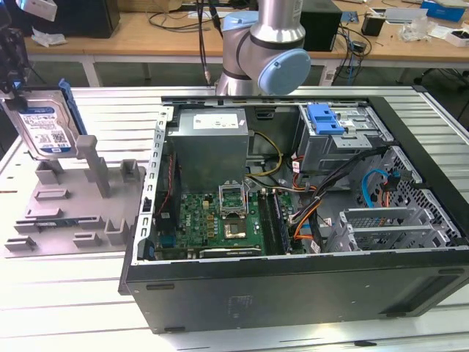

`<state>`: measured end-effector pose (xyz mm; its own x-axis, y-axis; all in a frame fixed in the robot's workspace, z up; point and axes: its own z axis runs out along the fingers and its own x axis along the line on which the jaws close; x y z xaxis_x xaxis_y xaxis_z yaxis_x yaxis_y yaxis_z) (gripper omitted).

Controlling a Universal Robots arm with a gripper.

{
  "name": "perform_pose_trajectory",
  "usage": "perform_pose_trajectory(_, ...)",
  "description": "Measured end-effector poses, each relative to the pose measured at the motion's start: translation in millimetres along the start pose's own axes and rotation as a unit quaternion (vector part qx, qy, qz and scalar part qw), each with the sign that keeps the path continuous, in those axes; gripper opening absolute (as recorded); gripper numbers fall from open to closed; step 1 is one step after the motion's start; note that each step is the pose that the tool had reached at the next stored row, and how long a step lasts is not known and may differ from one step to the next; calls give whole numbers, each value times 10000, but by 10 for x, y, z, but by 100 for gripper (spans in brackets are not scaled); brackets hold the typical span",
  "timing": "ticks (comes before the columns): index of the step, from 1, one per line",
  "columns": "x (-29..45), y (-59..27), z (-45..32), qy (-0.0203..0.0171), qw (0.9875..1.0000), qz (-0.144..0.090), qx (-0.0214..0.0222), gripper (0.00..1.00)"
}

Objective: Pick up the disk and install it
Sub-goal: 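Pick up the disk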

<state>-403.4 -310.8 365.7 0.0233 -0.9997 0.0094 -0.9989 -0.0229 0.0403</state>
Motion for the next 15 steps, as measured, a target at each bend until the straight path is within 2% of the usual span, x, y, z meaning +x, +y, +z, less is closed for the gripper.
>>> perform_pose_trajectory(10, -1, 8, -195, 32, 10000, 1, -1, 37)
perform_pose_trajectory(15, -5, 14, -361, 78, 10000, 3, -2, 37)
